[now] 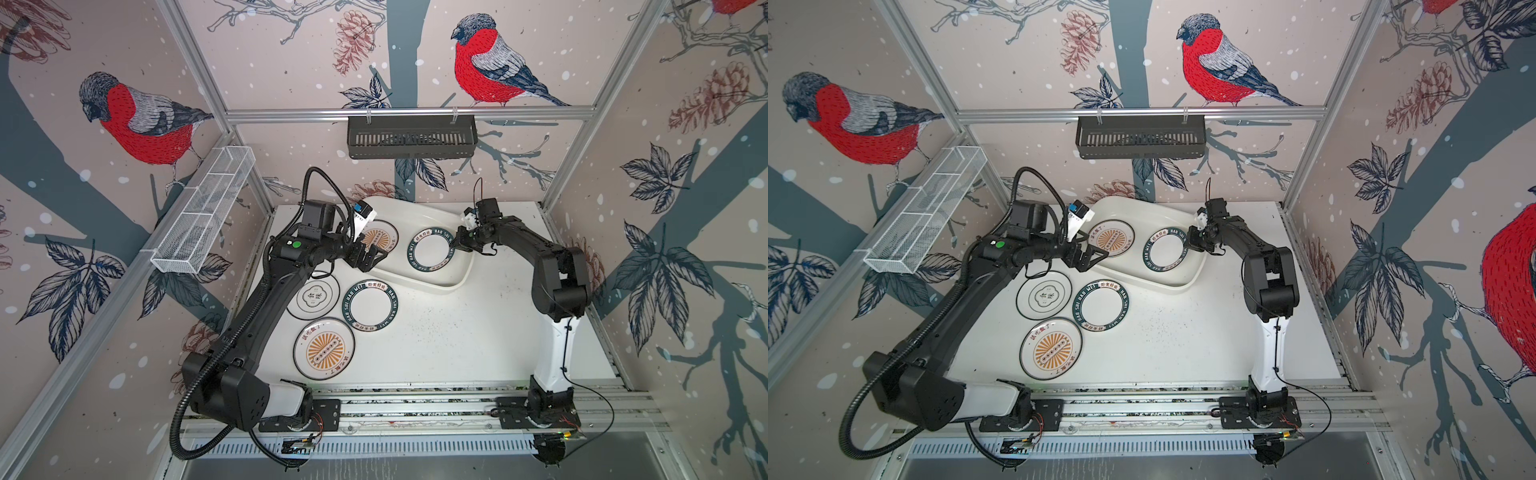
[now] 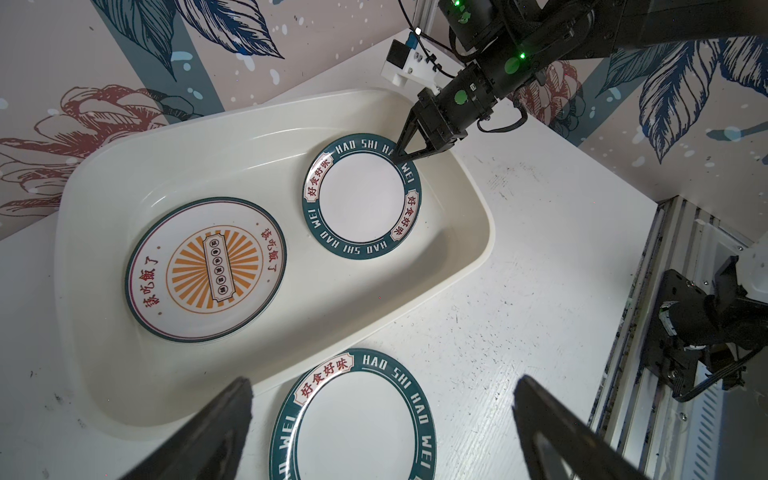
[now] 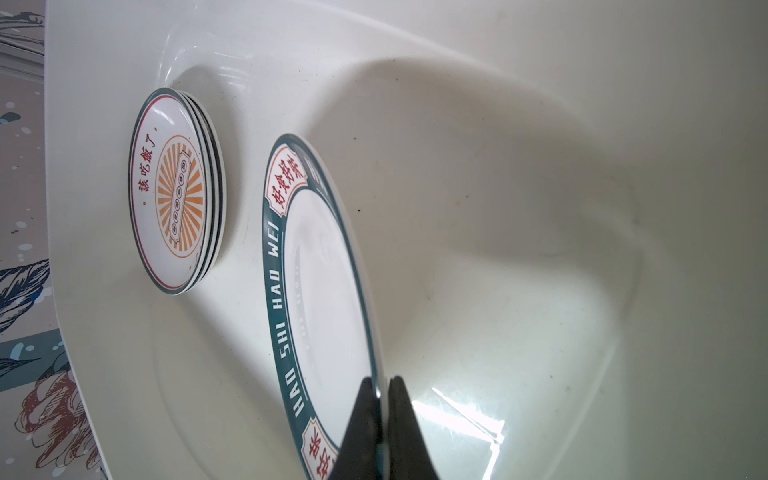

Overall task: Place the plates into the plastic bin on the countertop
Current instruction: 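Lower the green-rimmed plate into the bin beside the sunburst plate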

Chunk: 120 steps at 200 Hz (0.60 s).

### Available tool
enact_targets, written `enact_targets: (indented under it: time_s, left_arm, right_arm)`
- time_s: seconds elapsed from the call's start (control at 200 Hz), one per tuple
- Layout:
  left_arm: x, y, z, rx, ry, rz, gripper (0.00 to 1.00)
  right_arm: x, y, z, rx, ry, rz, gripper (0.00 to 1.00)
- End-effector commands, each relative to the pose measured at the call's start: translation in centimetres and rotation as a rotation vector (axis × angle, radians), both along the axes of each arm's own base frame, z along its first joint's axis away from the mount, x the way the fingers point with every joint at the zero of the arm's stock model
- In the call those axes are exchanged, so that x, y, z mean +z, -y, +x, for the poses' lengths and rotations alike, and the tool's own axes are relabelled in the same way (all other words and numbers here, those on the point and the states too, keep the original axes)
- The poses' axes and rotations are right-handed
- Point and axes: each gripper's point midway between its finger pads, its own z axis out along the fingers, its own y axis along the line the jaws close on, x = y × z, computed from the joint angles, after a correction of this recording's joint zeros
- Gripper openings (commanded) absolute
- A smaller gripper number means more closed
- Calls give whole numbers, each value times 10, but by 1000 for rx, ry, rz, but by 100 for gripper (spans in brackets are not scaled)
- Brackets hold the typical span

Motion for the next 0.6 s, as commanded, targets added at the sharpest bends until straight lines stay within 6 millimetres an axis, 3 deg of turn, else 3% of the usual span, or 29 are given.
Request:
enact_targets:
  time_s: [0.0, 0.595]
  left_arm:
    - [7, 4, 1, -16, 21, -19, 97]
    - [6, 4, 0, -20, 21, -21, 97]
  right_arm:
    - [-5, 4, 0, -4, -8, -22, 7]
    - [-18, 10, -7, -22, -34, -28, 12]
